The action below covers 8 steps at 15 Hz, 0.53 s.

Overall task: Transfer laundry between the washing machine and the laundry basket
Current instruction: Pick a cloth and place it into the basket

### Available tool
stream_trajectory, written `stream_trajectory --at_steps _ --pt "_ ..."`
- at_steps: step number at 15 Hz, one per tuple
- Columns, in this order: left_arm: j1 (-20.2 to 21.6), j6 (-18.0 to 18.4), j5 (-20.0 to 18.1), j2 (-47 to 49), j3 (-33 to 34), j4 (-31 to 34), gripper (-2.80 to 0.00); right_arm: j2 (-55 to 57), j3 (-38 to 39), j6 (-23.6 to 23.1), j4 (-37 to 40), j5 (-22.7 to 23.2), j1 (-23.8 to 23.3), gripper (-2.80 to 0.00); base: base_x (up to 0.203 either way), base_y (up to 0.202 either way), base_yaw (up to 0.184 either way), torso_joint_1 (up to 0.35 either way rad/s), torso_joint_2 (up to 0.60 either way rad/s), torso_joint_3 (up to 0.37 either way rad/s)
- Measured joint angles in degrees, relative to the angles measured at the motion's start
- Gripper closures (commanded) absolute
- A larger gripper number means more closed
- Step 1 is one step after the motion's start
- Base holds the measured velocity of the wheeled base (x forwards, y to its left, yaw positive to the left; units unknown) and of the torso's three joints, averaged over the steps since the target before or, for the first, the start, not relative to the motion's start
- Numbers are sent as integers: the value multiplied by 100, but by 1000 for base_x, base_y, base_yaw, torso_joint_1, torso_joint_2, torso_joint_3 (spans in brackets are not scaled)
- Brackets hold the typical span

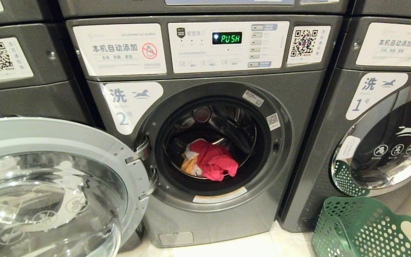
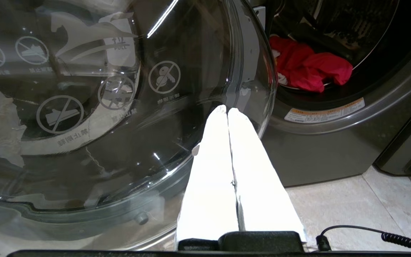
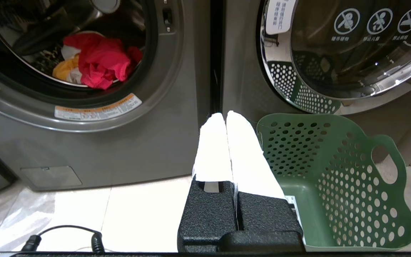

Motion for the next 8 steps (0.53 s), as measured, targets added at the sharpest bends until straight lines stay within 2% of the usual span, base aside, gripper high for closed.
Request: stream_trajectory --at_steps 8 --pt "0 2 0 0 0 0 0 0 0 -6 0 2 0 0 0 0 0 1 1 -198"
